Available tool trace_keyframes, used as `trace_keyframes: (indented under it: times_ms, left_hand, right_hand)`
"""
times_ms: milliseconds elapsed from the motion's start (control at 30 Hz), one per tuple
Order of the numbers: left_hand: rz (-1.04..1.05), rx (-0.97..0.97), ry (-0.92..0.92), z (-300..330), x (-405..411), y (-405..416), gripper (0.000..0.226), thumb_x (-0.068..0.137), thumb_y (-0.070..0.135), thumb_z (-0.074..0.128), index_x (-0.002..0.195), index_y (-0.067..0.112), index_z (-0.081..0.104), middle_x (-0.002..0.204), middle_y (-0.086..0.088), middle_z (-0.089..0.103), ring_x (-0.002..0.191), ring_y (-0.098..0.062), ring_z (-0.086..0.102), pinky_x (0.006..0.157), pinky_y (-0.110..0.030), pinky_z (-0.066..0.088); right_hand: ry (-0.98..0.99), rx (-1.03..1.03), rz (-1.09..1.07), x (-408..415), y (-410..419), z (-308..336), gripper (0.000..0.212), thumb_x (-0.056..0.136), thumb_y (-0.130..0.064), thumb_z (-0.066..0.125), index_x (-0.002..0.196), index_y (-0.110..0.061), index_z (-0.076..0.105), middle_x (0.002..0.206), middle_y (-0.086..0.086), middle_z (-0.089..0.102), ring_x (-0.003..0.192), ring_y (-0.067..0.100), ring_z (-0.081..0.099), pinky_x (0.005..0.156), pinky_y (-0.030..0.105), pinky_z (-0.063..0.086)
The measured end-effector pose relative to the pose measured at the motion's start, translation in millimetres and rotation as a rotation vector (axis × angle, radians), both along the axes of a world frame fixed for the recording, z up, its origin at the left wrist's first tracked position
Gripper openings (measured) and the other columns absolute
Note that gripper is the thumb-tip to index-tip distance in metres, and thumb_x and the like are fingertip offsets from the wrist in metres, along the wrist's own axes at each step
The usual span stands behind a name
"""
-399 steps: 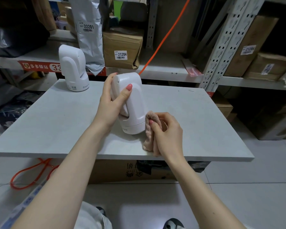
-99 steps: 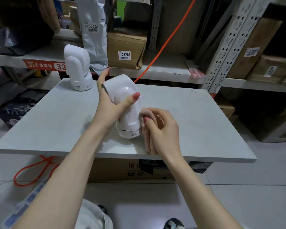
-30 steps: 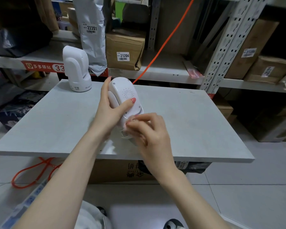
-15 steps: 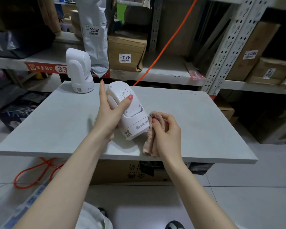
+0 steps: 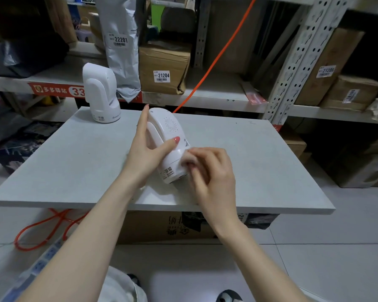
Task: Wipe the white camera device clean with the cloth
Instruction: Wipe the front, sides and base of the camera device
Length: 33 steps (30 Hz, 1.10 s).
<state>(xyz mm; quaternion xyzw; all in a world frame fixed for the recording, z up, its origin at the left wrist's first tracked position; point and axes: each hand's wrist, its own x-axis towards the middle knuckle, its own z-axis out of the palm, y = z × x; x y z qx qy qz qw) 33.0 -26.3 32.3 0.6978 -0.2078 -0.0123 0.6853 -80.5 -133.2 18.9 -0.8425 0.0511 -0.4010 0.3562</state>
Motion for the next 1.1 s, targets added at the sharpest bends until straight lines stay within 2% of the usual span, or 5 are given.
trace_keyframes:
  times_ms: [133,433,567,700,1100]
  left_hand:
    - [0.061,-0.042,0.095,-0.7,3.8,3.2,0.091,0.080,0.034,0.075,0.149,0.046,0.017,0.157,0.014,0.026,0.141,-0.011,0.032,0.110,-0.044,0.040]
    - [0.057,-0.264,0.277,9.5,-4.1,-7.4,0.086,0.085,0.030,0.071,0.148,0.048,0.016,0.134,0.017,0.046,0.122,-0.018,0.055,0.082,-0.044,0.056]
    - [0.089,-0.332,0.387,12.4,-4.1,-10.8,0.094,0.077,0.040,0.075,0.148,0.049,0.015,0.151,0.013,0.036,0.123,-0.022,0.056,0.092,-0.055,0.051]
    - [0.072,-0.350,0.469,13.2,-0.3,-8.4,0.085,0.089,0.032,0.066,0.150,0.045,0.009,0.154,0.006,0.035,0.106,-0.024,0.065,0.073,-0.046,0.057]
    - [-0.024,-0.437,0.675,7.9,0.2,-13.5,0.076,0.092,0.035,0.061,0.150,0.027,0.013,0.111,-0.009,0.059,0.069,-0.021,0.065,0.056,-0.039,0.055]
  right_hand:
    - [-0.111,-0.292,0.123,1.3,3.4,-2.5,0.020,0.084,-0.001,0.069,0.100,-0.012,0.072,0.109,0.005,0.062,0.105,0.024,0.054,0.081,0.031,0.051]
    - [-0.087,0.316,-0.093,5.5,-7.8,16.9,0.022,0.091,-0.005,0.058,0.107,-0.018,0.067,0.111,0.001,0.054,0.101,-0.001,0.053,0.086,0.005,0.038]
    - [-0.210,0.064,-0.091,3.2,-1.2,14.5,0.026,0.086,0.001,0.060,0.109,-0.012,0.062,0.108,0.004,0.054,0.101,0.020,0.056,0.087,0.024,0.048]
    - [-0.286,-0.185,-0.003,4.4,5.0,11.6,0.030,0.082,0.005,0.066,0.105,-0.013,0.067,0.109,0.003,0.052,0.102,0.030,0.058,0.086,0.028,0.051]
    - [-0.281,-0.131,-0.069,6.1,2.7,20.3,0.025,0.081,0.006,0.064,0.099,-0.009,0.072,0.103,0.011,0.058,0.097,0.030,0.060,0.081,0.032,0.052]
